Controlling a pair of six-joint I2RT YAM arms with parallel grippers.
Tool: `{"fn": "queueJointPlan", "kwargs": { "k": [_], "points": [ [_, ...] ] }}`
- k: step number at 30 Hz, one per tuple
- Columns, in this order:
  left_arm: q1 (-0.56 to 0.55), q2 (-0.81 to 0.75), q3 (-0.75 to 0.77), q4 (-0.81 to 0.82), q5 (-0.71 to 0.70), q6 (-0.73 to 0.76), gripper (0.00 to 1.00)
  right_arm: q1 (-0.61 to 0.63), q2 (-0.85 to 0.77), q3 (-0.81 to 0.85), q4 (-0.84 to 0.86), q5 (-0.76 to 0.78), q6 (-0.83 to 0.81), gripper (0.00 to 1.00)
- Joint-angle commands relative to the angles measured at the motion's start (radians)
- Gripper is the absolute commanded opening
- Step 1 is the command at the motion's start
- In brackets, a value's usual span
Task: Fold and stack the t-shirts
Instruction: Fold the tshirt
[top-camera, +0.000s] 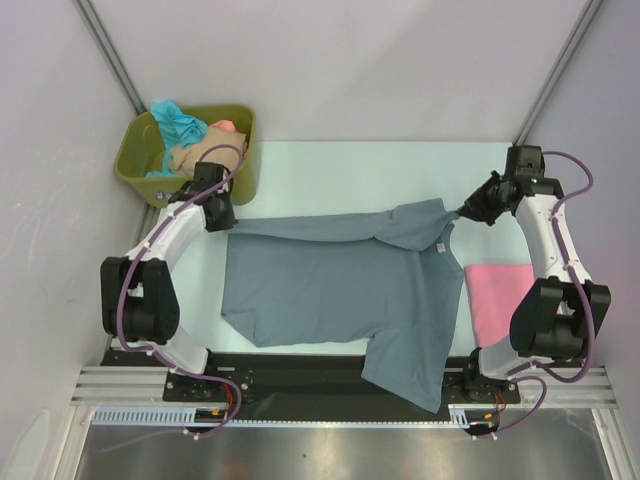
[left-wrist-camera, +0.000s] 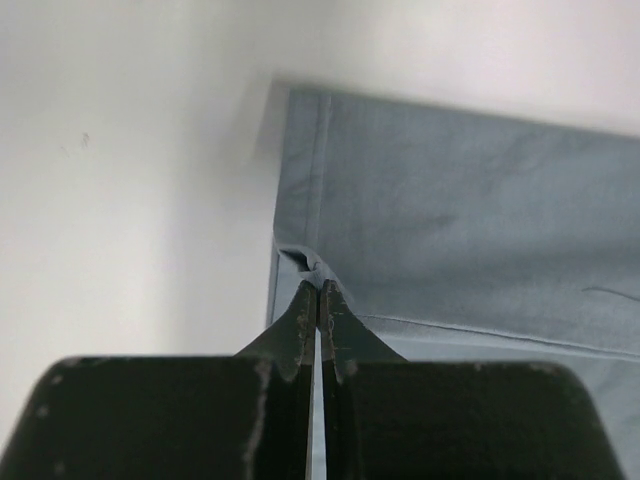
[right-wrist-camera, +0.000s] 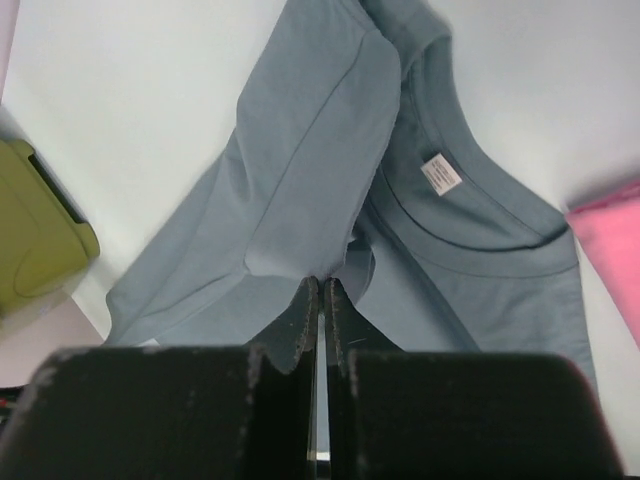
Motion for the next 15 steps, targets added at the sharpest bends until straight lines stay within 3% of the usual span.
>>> {"fn": "queueJointPlan", "kwargs": {
  "k": [1, 15],
  "points": [
    [0.009, -0.031, -0.032, -0.015, 0.030, -0.025, 0.00, -0.007, -0.077, -0.023, 0.002, -0.016, 0.015, 0.00],
    [0.009, -0.004, -0.083, -0.021, -0.006, -0.017, 0.01, -0.020, -0.158, -0.173, -0.033, -0.005, 0.021, 0.01]
  ]
}}
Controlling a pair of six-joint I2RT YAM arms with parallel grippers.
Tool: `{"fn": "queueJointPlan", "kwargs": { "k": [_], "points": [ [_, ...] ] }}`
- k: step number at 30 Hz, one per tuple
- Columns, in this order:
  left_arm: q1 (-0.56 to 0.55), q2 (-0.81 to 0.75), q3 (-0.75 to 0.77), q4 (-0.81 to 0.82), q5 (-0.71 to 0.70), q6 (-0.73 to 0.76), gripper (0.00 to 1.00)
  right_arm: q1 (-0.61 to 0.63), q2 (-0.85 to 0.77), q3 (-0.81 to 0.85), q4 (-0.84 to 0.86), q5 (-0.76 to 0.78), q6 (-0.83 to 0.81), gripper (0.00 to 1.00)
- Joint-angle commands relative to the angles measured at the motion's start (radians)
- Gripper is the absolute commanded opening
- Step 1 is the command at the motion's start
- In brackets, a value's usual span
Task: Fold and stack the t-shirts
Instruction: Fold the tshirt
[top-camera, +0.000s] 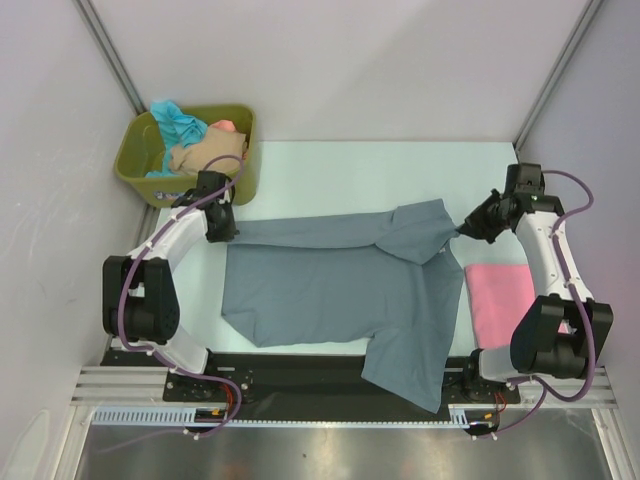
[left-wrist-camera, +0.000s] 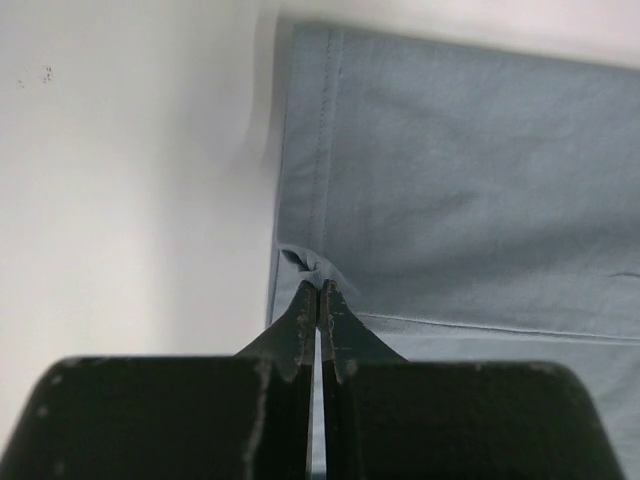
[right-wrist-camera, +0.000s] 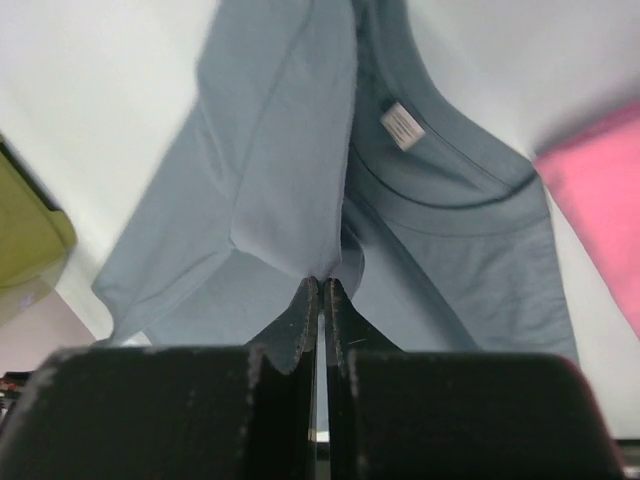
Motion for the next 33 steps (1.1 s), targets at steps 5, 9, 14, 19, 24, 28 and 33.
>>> {"fn": "queueJointPlan", "kwargs": {
  "k": [5, 9, 14, 19, 24, 28, 33],
  "points": [
    [0.010, 0.007, -0.014, 0.017, -0.032, -0.010, 0.00, -0.004, -0.091, -0.125, 0.001, 0.005, 0.018, 0.01],
    [0.009, 0.014, -0.006, 0.028, -0.031, -0.016, 0.00, -0.004, -0.074, -0.111, 0.018, 0.000, 0.007, 0.01],
    [0.009, 0.028, 0.025, 0.043, -0.040, -0.016, 0.00, -0.004, -0.048, -0.067, 0.042, 0.000, 0.015, 0.01],
    [0.009, 0.070, 0.110, 0.049, -0.048, -0.008, 0.00, -0.001, -0.022, -0.055, 0.081, -0.022, 0.026, 0.00],
    [0.010, 0.157, 0.276, 0.035, -0.043, 0.003, 0.00, 0.000, 0.042, 0.057, 0.116, -0.029, 0.029, 0.00],
    [0.010, 0.215, 0.377, 0.040, -0.042, 0.015, 0.00, 0.000, 0.113, 0.149, 0.159, -0.045, 0.042, 0.00],
    [0.010, 0.269, 0.477, 0.051, -0.061, 0.032, 0.01, 0.000, 0.225, 0.272, 0.213, -0.052, 0.061, 0.00]
  ]
}}
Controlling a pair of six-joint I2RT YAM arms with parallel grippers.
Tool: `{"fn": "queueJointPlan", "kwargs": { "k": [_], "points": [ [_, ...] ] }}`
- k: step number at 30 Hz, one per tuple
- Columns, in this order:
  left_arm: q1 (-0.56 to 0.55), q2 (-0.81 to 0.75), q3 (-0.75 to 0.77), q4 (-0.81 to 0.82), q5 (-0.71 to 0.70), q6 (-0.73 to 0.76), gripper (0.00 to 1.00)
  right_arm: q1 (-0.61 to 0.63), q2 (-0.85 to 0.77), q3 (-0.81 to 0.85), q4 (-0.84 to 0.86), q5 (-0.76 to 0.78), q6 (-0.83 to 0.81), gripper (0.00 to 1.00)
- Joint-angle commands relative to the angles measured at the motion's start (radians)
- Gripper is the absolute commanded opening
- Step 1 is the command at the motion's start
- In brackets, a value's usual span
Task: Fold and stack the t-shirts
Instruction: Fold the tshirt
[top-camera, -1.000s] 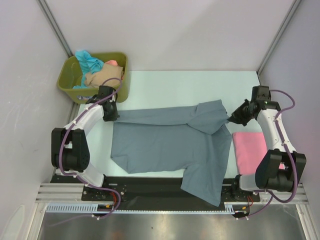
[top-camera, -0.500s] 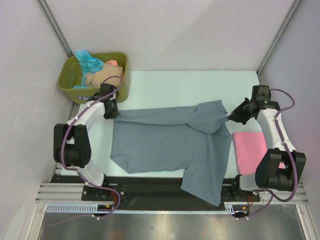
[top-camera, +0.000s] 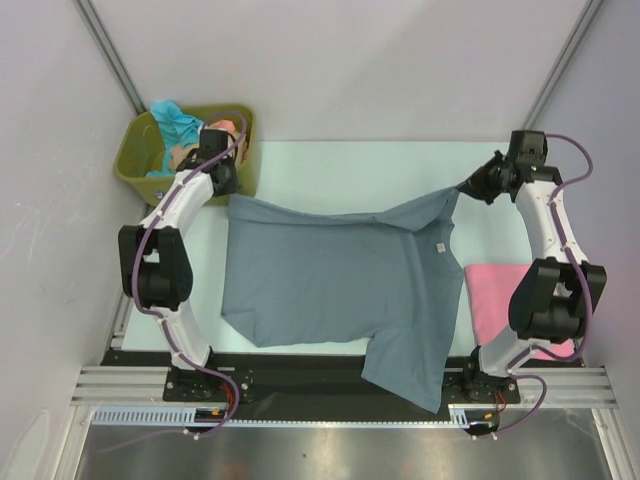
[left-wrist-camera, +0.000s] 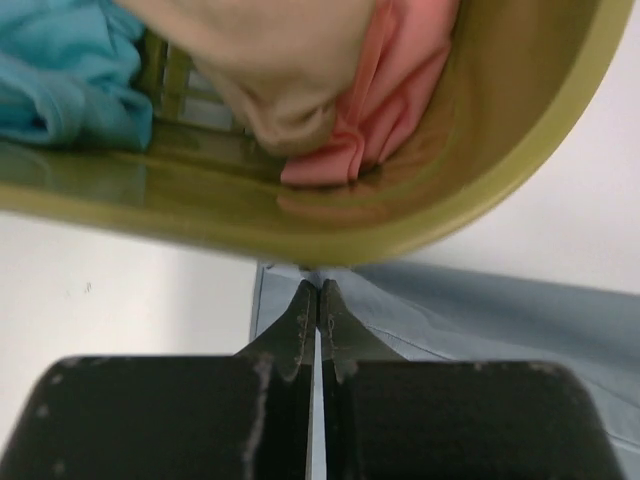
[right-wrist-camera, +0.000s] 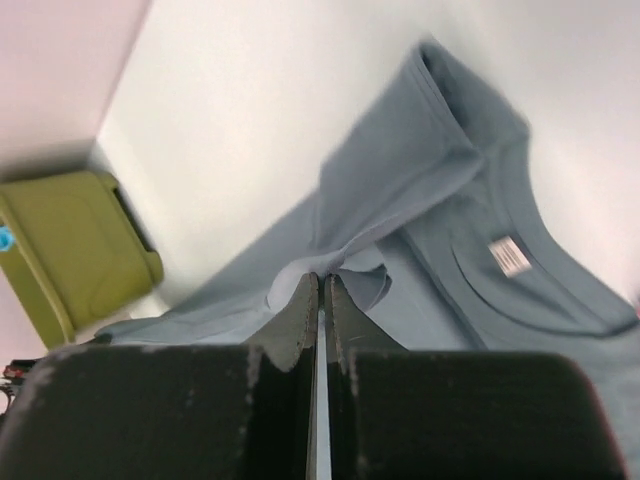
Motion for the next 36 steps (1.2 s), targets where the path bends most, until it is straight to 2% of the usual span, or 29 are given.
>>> {"fn": "queueJointPlan", "kwargs": {
  "k": [1, 6, 10, 20, 24, 32, 36],
  "points": [
    [0.010, 0.033, 0.090, 0.019, -0.040, 0.026, 0.00, 0.002, 0.064, 0.129, 0.070, -0.020, 0.017, 0.00],
    [0.013, 0.042, 0.096, 0.019, -0.059, 0.032, 0.00, 0.000, 0.162, 0.254, 0.047, -0.042, 0.018, 0.00],
    [0.014, 0.018, 0.056, 0.027, -0.051, 0.035, 0.00, 0.005, 0.149, 0.272, -0.005, -0.051, 0.015, 0.00],
    [0.014, -0.100, -0.153, 0.036, -0.036, 0.029, 0.00, -0.011, -0.061, 0.056, -0.146, -0.025, -0.008, 0.00],
    [0.014, -0.125, -0.235, 0.033, -0.033, 0.023, 0.01, -0.020, -0.118, -0.019, -0.152, -0.016, -0.018, 0.00],
    [0.014, -0.133, -0.303, 0.039, -0.036, 0.009, 0.01, -0.021, -0.184, -0.201, -0.122, -0.019, -0.026, 0.04],
    [0.016, -0.114, -0.309, 0.044, -0.026, 0.003, 0.00, -0.020, -0.175, -0.228, -0.105, -0.004, -0.041, 0.04]
  ]
}}
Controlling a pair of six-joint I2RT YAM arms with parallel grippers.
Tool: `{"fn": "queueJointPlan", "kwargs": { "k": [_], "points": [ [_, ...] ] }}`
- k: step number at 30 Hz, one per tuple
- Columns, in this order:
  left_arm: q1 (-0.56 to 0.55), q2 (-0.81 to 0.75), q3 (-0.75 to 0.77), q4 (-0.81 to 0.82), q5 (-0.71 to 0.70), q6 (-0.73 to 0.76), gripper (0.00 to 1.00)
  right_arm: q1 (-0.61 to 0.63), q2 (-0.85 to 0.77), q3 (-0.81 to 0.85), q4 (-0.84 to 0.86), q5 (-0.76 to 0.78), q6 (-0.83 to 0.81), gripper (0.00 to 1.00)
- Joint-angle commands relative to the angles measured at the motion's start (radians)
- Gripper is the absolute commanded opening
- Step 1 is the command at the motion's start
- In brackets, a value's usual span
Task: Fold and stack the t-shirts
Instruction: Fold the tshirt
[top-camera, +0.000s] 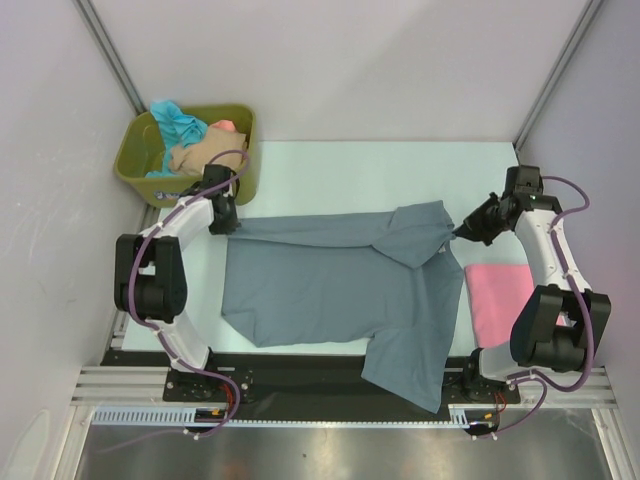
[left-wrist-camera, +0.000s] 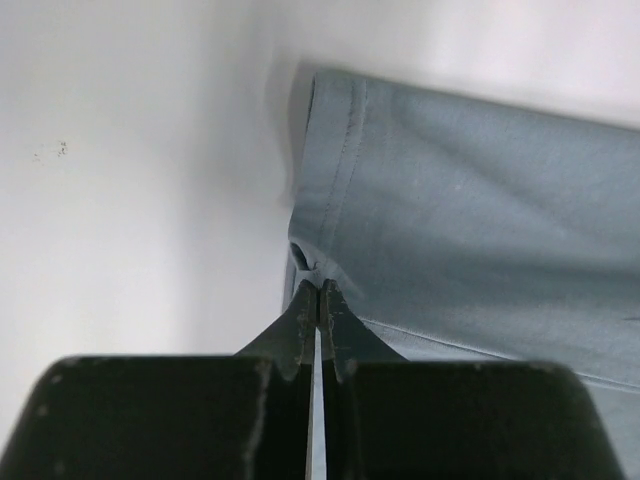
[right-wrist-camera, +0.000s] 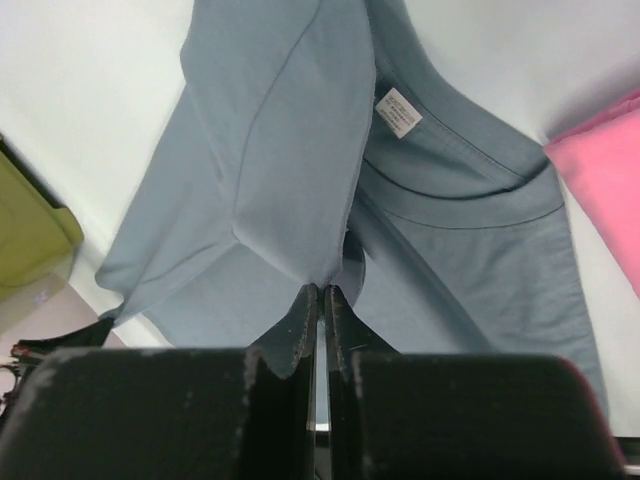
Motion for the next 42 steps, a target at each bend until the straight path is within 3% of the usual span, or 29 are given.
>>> {"fn": "queueJointPlan", "kwargs": {
  "k": [1, 3, 4, 7, 8, 9, 10, 12, 13, 15, 17, 19, 21, 25, 30, 42],
  "points": [
    [0.010, -0.020, -0.008, 0.025, 0.000, -0.020, 0.01, -0.002, -0.022, -0.003, 0.035, 0.020, -0.031, 0.04],
    [0.010, -0.015, -0.017, 0.020, 0.005, -0.023, 0.02, -0.004, -0.020, -0.007, 0.030, 0.035, -0.042, 0.07],
    [0.010, -0.014, -0.022, 0.008, 0.005, -0.031, 0.08, -0.005, -0.020, -0.009, 0.016, 0.042, -0.049, 0.09],
    [0.010, -0.047, -0.055, -0.035, -0.005, -0.075, 0.43, -0.010, -0.028, -0.015, -0.036, 0.087, -0.095, 0.19],
    [0.010, -0.100, -0.084, -0.049, -0.008, -0.092, 0.48, -0.010, -0.042, -0.016, -0.050, 0.127, -0.129, 0.23],
    [0.010, -0.131, -0.101, -0.061, -0.006, -0.110, 0.53, -0.010, -0.052, -0.015, -0.063, 0.156, -0.146, 0.35],
    [0.010, -0.164, -0.118, -0.078, -0.014, -0.147, 0.64, -0.010, -0.065, -0.013, -0.083, 0.184, -0.155, 0.41],
    [0.010, -0.259, -0.161, -0.076, -0.032, -0.170, 0.74, -0.008, -0.095, -0.016, -0.064, 0.206, -0.158, 0.55],
    [0.010, -0.280, -0.169, -0.058, -0.041, -0.182, 0.80, -0.004, -0.097, -0.013, -0.013, 0.197, -0.155, 0.58],
    [0.010, -0.290, -0.163, -0.030, -0.064, -0.169, 0.82, 0.001, -0.066, -0.001, 0.053, 0.161, -0.148, 0.69],
    [0.023, -0.268, -0.143, 0.014, -0.031, -0.137, 0.83, 0.033, -0.031, 0.000, 0.192, 0.146, -0.180, 0.70],
    [0.033, -0.202, -0.112, 0.068, 0.014, -0.109, 0.77, 0.050, 0.061, 0.014, 0.321, 0.118, -0.242, 0.72],
    [0.042, -0.146, -0.088, 0.111, 0.038, -0.092, 0.74, 0.055, 0.144, 0.069, 0.360, 0.108, -0.275, 0.71],
    [0.070, -0.017, -0.023, 0.150, 0.060, -0.071, 0.74, 0.056, 0.370, 0.236, 0.291, 0.086, -0.359, 0.66],
    [0.077, 0.032, 0.023, 0.204, 0.069, -0.035, 0.70, 0.061, 0.489, 0.358, 0.283, 0.072, -0.395, 0.55],
    [0.077, 0.126, 0.076, 0.230, 0.074, -0.021, 0.62, 0.070, 0.639, 0.473, 0.242, 0.065, -0.424, 0.57]
  ]
}}
